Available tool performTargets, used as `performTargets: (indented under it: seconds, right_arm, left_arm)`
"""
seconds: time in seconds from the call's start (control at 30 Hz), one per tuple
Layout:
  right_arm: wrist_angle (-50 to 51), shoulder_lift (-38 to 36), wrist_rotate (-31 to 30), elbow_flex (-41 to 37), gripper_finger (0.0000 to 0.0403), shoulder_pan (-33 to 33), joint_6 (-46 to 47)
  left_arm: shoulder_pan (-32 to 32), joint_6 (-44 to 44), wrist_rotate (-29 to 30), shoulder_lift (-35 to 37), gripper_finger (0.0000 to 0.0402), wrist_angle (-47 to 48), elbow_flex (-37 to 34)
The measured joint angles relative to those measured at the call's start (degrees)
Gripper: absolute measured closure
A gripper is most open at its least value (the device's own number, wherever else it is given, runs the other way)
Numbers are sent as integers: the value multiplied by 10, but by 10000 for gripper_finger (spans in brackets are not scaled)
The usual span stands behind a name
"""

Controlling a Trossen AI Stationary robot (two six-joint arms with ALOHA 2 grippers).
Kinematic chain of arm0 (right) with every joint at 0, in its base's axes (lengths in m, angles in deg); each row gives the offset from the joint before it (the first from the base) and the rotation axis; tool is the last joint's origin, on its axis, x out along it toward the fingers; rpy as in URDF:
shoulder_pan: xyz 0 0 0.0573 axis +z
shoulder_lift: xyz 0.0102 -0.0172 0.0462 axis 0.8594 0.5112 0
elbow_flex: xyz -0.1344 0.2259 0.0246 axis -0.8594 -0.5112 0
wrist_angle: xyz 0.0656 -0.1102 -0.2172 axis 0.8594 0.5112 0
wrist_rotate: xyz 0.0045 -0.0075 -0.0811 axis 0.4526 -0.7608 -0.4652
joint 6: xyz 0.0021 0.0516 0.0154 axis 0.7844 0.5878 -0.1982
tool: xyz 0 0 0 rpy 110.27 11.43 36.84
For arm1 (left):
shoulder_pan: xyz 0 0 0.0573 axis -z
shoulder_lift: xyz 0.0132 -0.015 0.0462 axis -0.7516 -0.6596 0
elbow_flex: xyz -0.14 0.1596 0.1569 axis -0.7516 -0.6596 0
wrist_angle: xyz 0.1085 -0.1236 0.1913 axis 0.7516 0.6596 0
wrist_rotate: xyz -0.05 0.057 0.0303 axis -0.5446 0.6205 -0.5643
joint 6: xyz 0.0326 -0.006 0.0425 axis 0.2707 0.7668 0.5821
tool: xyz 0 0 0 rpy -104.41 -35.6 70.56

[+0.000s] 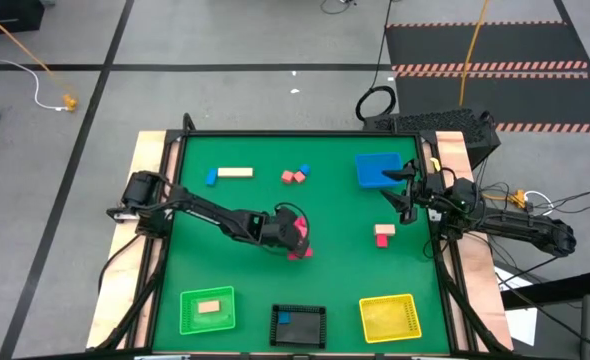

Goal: Sort & place blocks by color
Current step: Put the orange block into the blue bin

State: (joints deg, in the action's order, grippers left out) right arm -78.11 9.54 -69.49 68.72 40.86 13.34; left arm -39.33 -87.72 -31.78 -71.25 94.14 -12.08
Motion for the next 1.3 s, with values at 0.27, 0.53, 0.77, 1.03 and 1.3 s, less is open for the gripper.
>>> performTargets:
  seconds: [0.27,0.53,0.77,1.03,1.3]
  right_arm:
    - [0,0,0,0,145,0,0]
    - [0,0,0,0,145,0,0]
    - [0,0,0,0,145,0,0]
    - [0,0,0,0,145,0,0]
    - [0,0,0,0,145,0,0]
  left_arm:
    - [31,104,22,24,352,20,-3]
    - [83,234,70,46,290,18,-2]
    - [116,310,129,36,269,13,-8]
    - [117,307,205,37,263,-13,-26]
    - [103,261,205,38,239,-26,-26]
